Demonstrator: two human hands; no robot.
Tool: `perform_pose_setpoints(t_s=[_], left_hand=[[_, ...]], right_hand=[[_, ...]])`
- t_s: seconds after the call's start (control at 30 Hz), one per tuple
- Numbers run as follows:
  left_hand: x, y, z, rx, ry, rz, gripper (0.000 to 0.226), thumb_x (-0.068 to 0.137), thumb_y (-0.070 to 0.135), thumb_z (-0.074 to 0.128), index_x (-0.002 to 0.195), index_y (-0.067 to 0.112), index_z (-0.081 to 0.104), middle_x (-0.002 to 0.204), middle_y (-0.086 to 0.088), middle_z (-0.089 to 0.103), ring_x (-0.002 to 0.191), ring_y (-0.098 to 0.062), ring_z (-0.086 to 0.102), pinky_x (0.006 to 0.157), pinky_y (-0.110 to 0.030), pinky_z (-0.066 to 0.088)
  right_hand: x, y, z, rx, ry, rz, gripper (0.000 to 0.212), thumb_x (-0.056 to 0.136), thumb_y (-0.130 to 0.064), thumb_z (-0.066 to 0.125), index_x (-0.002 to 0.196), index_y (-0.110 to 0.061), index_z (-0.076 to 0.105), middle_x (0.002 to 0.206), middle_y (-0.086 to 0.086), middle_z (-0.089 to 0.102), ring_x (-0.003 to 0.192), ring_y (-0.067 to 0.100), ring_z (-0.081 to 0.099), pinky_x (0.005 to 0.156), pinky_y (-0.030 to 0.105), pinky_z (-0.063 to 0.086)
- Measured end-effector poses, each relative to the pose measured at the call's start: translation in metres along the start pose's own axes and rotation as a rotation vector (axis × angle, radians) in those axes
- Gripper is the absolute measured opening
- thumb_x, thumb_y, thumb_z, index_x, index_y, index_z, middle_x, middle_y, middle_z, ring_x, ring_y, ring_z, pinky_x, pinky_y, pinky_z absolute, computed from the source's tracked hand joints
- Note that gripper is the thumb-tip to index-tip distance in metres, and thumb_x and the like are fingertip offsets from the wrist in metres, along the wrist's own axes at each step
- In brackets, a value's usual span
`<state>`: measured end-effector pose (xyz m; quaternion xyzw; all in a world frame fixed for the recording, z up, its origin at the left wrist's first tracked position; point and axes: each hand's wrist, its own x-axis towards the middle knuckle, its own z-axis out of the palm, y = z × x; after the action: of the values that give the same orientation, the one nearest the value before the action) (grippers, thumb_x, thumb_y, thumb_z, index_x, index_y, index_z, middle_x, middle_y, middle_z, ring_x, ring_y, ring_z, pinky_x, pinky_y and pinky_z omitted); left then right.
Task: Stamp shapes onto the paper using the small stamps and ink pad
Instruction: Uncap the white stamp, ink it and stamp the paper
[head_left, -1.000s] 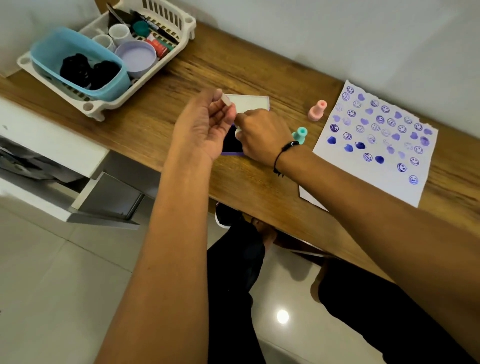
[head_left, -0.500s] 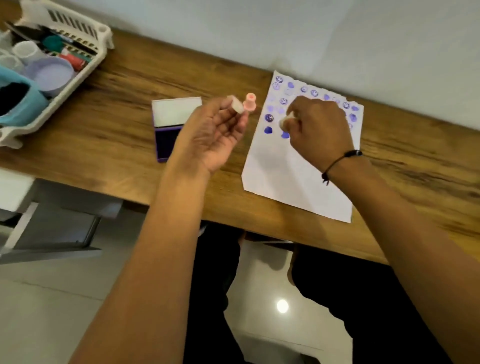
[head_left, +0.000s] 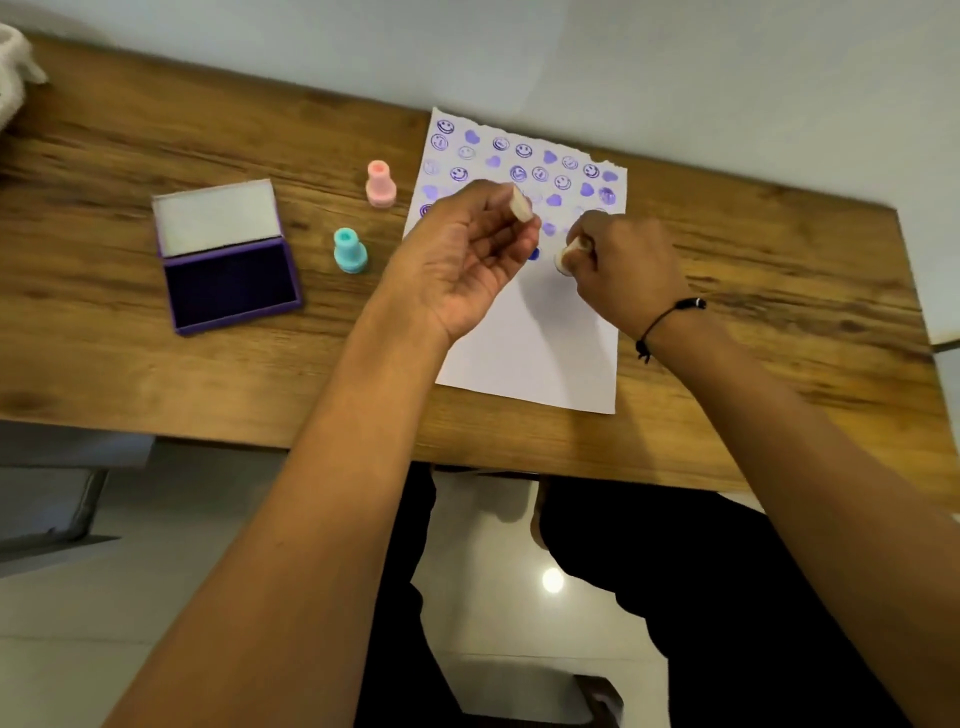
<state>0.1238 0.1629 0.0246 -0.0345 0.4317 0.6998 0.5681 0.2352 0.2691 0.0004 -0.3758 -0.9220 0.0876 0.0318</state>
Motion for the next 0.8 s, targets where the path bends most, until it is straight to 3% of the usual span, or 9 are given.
perform_pose_setpoints(t_s=[0.27, 0.6, 0.8], left_hand=[[0.005, 0.001, -0.009, -0.015, 0.035, 0.012, 0.012, 0.084, 0.009, 0.056, 0.091, 0.001, 0.061, 0.08, -0.012, 0.063, 0.067, -0.016, 0.062, 0.056, -0.018, 0.054], [0.001, 0.001, -0.009, 0.007, 0.025, 0.014, 0.011, 0.084, 0.007, 0.053, 0.077, 0.002, 0.06, 0.077, -0.011, 0.061, 0.065, -0.015, 0.06, 0.06, -0.017, 0.052], [0.004, 0.001, -0.008, -0.017, 0.029, 0.013, 0.009, 0.085, 0.008, 0.053, 0.086, 0.001, 0.059, 0.08, -0.012, 0.061, 0.065, -0.016, 0.061, 0.058, -0.017, 0.053]], right_hand=[[0.008, -0.002, 0.013, -0.015, 0.015, -0.06, 0.021, 0.091, -0.011, 0.047, 0.103, -0.002, 0.06, 0.1, 0.02, 0.068, 0.088, 0.036, 0.059, 0.072, 0.041, 0.051], [0.002, -0.005, 0.034, 0.003, 0.023, -0.067, 0.021, 0.091, -0.008, 0.044, 0.107, 0.002, 0.055, 0.102, 0.023, 0.065, 0.092, 0.039, 0.057, 0.063, 0.033, 0.035], [0.003, -0.005, 0.032, 0.006, 0.004, -0.053, 0.022, 0.092, -0.01, 0.045, 0.108, 0.001, 0.055, 0.102, 0.022, 0.065, 0.091, 0.037, 0.059, 0.07, 0.041, 0.05]])
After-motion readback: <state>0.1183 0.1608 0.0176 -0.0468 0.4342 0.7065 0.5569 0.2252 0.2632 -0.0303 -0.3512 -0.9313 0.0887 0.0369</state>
